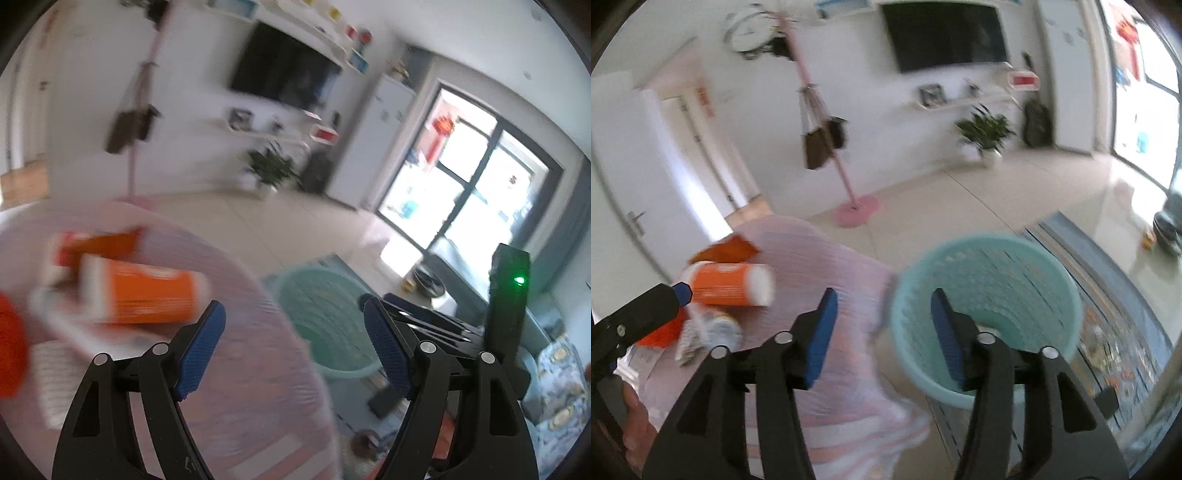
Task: Collect trash
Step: 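Grasp the plastic bottle with the left tool while the right tool grasps the red bag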
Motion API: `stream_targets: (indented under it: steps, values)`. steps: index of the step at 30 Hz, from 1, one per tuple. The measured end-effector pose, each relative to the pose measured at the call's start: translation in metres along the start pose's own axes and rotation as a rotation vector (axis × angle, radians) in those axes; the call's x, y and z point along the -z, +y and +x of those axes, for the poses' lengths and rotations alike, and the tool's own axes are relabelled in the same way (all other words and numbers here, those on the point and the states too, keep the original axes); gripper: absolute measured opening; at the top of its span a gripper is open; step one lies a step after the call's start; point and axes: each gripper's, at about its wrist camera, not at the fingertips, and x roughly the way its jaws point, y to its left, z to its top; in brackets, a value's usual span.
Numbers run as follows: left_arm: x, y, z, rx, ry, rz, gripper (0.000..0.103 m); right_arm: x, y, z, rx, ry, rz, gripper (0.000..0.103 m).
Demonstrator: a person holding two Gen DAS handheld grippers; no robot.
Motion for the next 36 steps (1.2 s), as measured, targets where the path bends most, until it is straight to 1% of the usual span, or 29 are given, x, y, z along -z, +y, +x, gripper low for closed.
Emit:
stream_targets:
  steps: [3, 6, 7, 10, 11, 14, 16, 17, 19, 22, 24, 26, 28, 29, 31, 33, 34, 36]
  values:
    - [0.002, 0.029, -0.039, -0.055, -0.06, -0.038, 0.075, -0.004, 0.039, -0.005, -0.06, -0.028, -0.065, 0.051]
    - [0.005, 0.061, -0.079, -0.146, -0.113, -0.084, 0.075, -0.004, 0.082, -0.005, -0.119, -0.04, -0.127, 0.056]
    - [0.008, 0.076, -0.095, -0.187, -0.133, -0.1, 0.075, -0.004, 0.094, -0.004, -0.135, -0.038, -0.142, 0.056]
    - [0.015, 0.108, -0.13, -0.272, -0.164, -0.138, 0.075, -0.001, 0.135, 0.007, -0.195, -0.008, -0.185, 0.056]
    - [0.02, 0.125, -0.147, -0.312, -0.173, -0.157, 0.075, 0.0, 0.153, 0.012, -0.22, 0.006, -0.203, 0.056]
    - [0.032, 0.161, -0.181, -0.407, -0.186, -0.203, 0.076, 0.002, 0.198, 0.024, -0.279, 0.034, -0.237, 0.056]
    - [0.039, 0.188, -0.2, -0.471, -0.186, -0.238, 0.076, 0.004, 0.227, 0.037, -0.317, 0.059, -0.252, 0.061]
    - [0.044, 0.198, -0.207, -0.487, -0.184, -0.249, 0.076, 0.006, 0.245, 0.045, -0.329, 0.073, -0.263, 0.064]
    - [0.052, 0.226, -0.221, -0.536, -0.166, -0.275, 0.076, 0.01, 0.278, 0.063, -0.343, 0.104, -0.286, 0.065]
    - [0.061, 0.266, -0.233, -0.595, -0.14, -0.287, 0.075, 0.013, 0.313, 0.088, -0.351, 0.133, -0.309, 0.065]
    - [0.062, 0.288, -0.234, -0.603, -0.116, -0.296, 0.076, 0.015, 0.327, 0.105, -0.346, 0.157, -0.31, 0.065]
    - [0.064, 0.312, -0.234, -0.584, -0.086, -0.303, 0.076, 0.019, 0.336, 0.121, -0.342, 0.18, -0.302, 0.065]
    - [0.066, 0.33, -0.229, -0.574, -0.058, -0.303, 0.078, 0.022, 0.342, 0.138, -0.318, 0.209, -0.293, 0.069]
    - [0.065, 0.34, -0.222, -0.555, -0.038, -0.307, 0.078, 0.025, 0.346, 0.15, -0.3, 0.238, -0.294, 0.069]
    - [0.068, 0.35, -0.214, -0.531, -0.013, -0.321, 0.078, 0.029, 0.348, 0.163, -0.291, 0.276, -0.296, 0.07]
    - [0.075, 0.36, -0.217, -0.461, -0.026, -0.357, 0.079, 0.036, 0.35, 0.179, -0.284, 0.332, -0.298, 0.075]
    - [0.075, 0.36, -0.215, -0.437, -0.02, -0.368, 0.079, 0.037, 0.35, 0.183, -0.286, 0.345, -0.295, 0.076]
    - [0.076, 0.354, -0.213, -0.419, -0.007, -0.349, 0.079, 0.041, 0.346, 0.189, -0.311, 0.366, -0.275, 0.077]
